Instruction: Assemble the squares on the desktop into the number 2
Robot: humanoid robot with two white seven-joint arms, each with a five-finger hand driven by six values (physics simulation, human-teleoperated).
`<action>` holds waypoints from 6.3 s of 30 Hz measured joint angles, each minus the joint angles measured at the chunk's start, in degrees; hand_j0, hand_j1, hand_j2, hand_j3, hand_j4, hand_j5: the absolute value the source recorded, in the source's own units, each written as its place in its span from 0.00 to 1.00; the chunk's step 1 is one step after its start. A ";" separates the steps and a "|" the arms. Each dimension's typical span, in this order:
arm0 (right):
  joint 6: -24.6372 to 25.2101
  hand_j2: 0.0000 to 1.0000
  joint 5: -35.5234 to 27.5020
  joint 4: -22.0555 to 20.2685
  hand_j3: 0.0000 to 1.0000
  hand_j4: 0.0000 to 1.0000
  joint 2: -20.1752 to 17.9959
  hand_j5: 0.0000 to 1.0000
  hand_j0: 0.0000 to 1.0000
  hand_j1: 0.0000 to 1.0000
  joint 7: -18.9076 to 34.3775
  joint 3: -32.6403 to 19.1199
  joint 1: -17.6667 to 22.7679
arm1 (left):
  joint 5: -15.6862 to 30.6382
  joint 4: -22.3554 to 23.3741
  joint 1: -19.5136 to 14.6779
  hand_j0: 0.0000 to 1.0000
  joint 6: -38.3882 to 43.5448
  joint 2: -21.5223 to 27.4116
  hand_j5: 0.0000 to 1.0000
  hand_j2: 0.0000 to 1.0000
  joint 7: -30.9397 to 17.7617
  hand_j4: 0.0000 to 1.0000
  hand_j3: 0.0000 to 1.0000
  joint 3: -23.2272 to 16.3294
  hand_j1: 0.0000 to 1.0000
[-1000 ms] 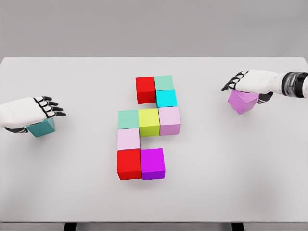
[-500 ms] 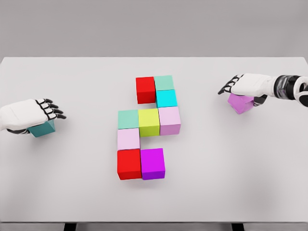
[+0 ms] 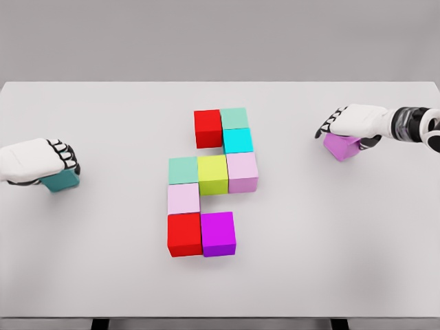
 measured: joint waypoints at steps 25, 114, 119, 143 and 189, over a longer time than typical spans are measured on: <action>0.00 0.59 -0.60 -3.26 0.59 0.59 -1.62 0.59 0.59 0.59 -0.01 -0.71 -0.09 | -0.17 3.19 -6.86 0.63 -0.08 -7.04 0.63 0.63 -0.29 0.63 0.63 -0.10 0.63; -0.04 0.57 -24.85 -34.13 0.57 0.57 -14.15 0.57 0.57 0.57 0.01 -6.22 22.06 | -0.56 18.39 -28.21 0.69 -0.10 -29.99 0.69 0.69 -3.76 0.69 0.69 -17.90 0.69; -0.03 0.57 -25.16 -34.23 0.57 0.57 -12.94 0.57 0.57 0.57 0.01 -6.00 22.15 | -0.55 17.06 -27.86 0.69 -0.10 -29.27 0.69 0.69 -3.75 0.69 0.69 -17.94 0.69; -0.03 0.58 -26.14 -34.36 0.58 0.58 -7.61 0.58 0.58 0.58 0.00 -5.08 22.59 | -0.36 13.95 -28.30 0.69 -0.09 -28.42 0.69 0.69 -3.76 0.69 0.69 -17.81 0.69; -0.02 0.57 -17.69 -33.90 0.57 0.57 -12.58 0.57 0.57 0.57 0.00 -12.11 22.68 | 1.71 12.57 -28.92 1.00 -0.08 -28.57 1.00 1.00 -3.33 1.00 1.00 -17.72 1.00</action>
